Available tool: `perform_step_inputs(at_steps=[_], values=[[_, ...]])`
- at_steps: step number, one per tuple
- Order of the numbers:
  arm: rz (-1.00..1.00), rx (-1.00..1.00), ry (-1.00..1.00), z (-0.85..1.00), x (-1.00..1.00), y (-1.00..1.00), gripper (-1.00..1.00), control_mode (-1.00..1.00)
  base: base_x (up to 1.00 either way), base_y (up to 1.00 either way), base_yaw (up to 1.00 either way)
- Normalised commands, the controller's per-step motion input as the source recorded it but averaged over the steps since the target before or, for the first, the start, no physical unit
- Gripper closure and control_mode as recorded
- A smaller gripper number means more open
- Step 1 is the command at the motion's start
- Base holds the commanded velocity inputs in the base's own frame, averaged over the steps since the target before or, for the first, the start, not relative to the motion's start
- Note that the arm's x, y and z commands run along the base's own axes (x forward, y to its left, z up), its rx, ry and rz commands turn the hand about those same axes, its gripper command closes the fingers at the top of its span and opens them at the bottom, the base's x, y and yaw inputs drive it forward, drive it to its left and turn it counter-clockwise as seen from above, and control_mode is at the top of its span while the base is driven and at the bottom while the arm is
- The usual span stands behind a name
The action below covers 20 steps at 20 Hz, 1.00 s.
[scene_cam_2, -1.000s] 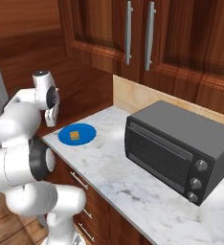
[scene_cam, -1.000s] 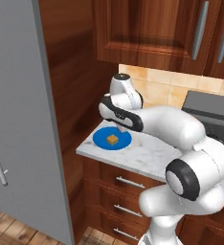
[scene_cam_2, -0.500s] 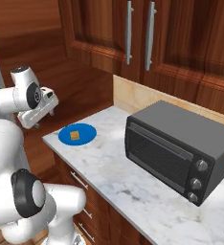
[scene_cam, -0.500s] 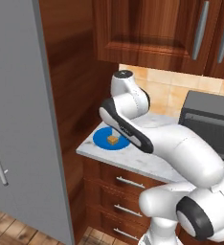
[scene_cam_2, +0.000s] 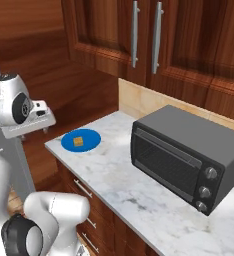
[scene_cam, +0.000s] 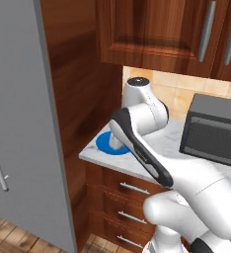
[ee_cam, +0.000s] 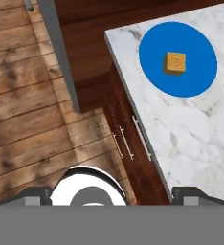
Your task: Take the baked cake out of the oven and place it on the plate for cooling. Then close the oven door.
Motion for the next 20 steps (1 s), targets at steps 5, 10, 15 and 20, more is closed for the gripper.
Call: perform_step_inputs(at_steps=[5,10,15,20], values=[[-0.02,0.04,0.00,0.01,-0.13,0.00,-1.00,-1.00,0.00,0.00,0.00],[0.00,0.01,-0.01,0.00,-0.10,0.00,-1.00,1.00,-0.80,0.07,0.00],[0.00,0.00,0.00,0.00,0.00,0.00,-1.00,1.00,-0.95,0.77,0.03],[0.00,0.00,0.00,0.00,0.00,0.00,-1.00,1.00,-0.07,1.00,0.17]])
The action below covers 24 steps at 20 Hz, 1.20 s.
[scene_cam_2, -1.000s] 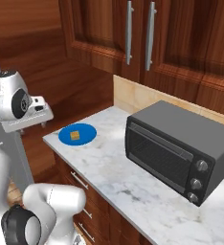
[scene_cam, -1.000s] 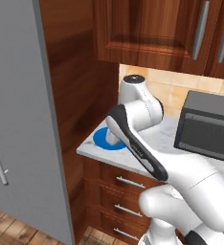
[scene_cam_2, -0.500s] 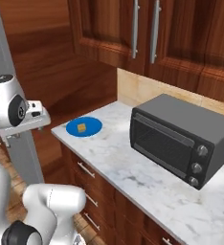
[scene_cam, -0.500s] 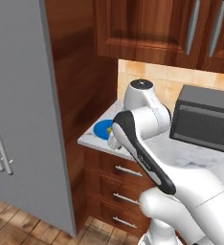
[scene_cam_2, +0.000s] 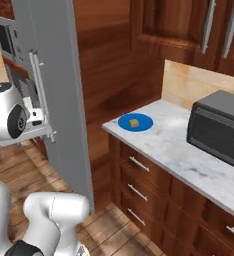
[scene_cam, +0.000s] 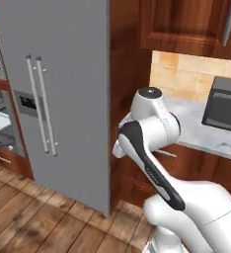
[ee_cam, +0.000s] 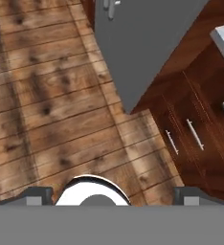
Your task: Take the baked cake out of the oven and place it on the plate for cooling. Then close the oven door.
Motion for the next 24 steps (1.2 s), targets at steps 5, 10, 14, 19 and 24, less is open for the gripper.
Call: perform_step_inputs(at_steps=[5,10,14,19,24], values=[[0.00,0.00,0.00,0.00,0.00,0.00,-1.00,1.00,0.61,0.84,0.43],[0.00,0.00,0.00,0.00,0.00,0.00,-1.00,1.00,0.86,0.77,0.44],[0.00,0.00,0.00,0.00,0.00,0.00,-1.00,1.00,0.97,0.57,0.35],[0.00,0.00,0.00,0.00,0.00,0.00,-1.00,1.00,0.97,0.24,0.21],[0.00,0.00,0.00,0.00,0.00,0.00,-1.00,1.00,0.92,0.12,0.04]])
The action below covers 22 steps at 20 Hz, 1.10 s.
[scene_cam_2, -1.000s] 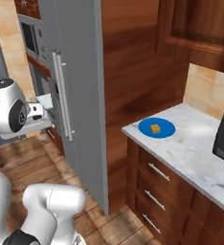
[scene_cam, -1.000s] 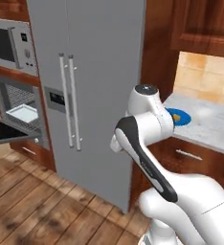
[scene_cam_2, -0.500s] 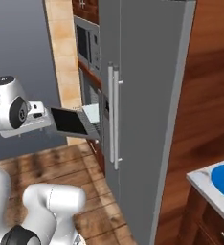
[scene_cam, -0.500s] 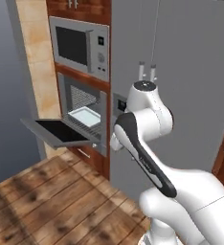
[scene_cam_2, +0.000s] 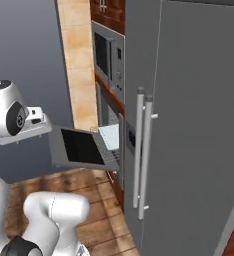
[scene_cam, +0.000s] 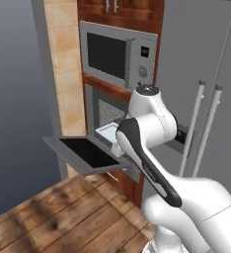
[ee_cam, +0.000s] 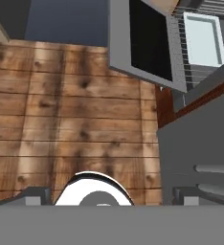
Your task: Take the baked cake out of the oven and place it on the plate for cooling. Then close the oven door.
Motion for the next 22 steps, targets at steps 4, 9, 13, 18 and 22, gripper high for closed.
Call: perform_step_inputs(at_steps=[4,9,13,18,22], values=[[0.00,0.00,0.00,0.00,0.00,0.00,-1.00,1.00,0.80,0.19,-0.02],[0.00,0.00,0.00,0.00,0.00,0.00,-1.00,1.00,0.65,0.08,-0.10],[0.00,0.00,0.00,0.00,0.00,0.00,-1.00,1.00,0.58,0.00,-0.16],[0.00,0.00,0.00,0.00,0.00,0.00,-1.00,1.00,0.68,0.00,-0.18],[0.00,0.00,0.00,0.00,0.00,0.00,-1.00,1.00,0.43,-0.16,-0.18]])
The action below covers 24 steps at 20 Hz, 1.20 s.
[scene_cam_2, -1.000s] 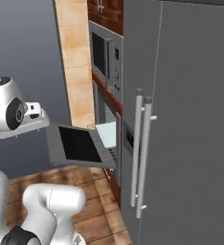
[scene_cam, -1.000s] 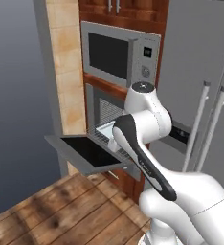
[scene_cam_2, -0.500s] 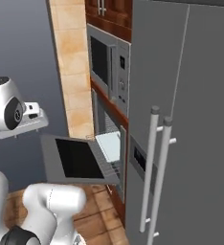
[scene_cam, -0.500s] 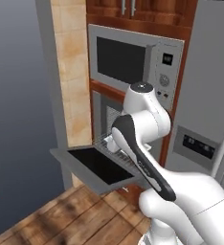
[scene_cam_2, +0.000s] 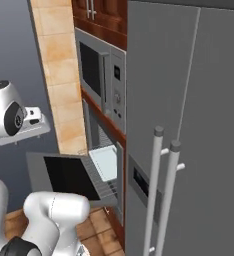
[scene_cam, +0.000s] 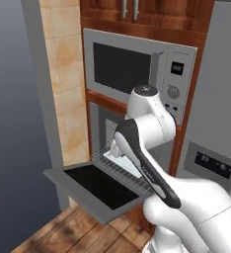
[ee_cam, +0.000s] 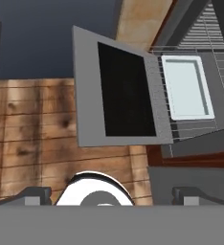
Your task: Take the baked cake out of the oven and place it on the plate for cooling. Then close the oven door.
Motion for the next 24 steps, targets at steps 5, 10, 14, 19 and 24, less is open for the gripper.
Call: perform_step_inputs(at_steps=[5,10,14,19,24], values=[[0.00,0.00,0.00,0.00,0.00,0.00,-1.00,1.00,0.28,-0.23,-0.13],[0.00,0.00,0.00,0.00,0.00,0.00,-1.00,1.00,0.63,0.00,-0.04],[0.00,0.00,0.05,-0.30,0.25,0.01,-1.00,-1.00,0.26,0.00,0.00],[0.03,-0.01,0.12,-0.89,0.46,0.37,-1.00,-1.00,0.00,0.00,0.00],[0.02,-0.04,0.14,-0.99,0.59,0.51,-1.00,-1.00,0.00,0.00,0.00]])
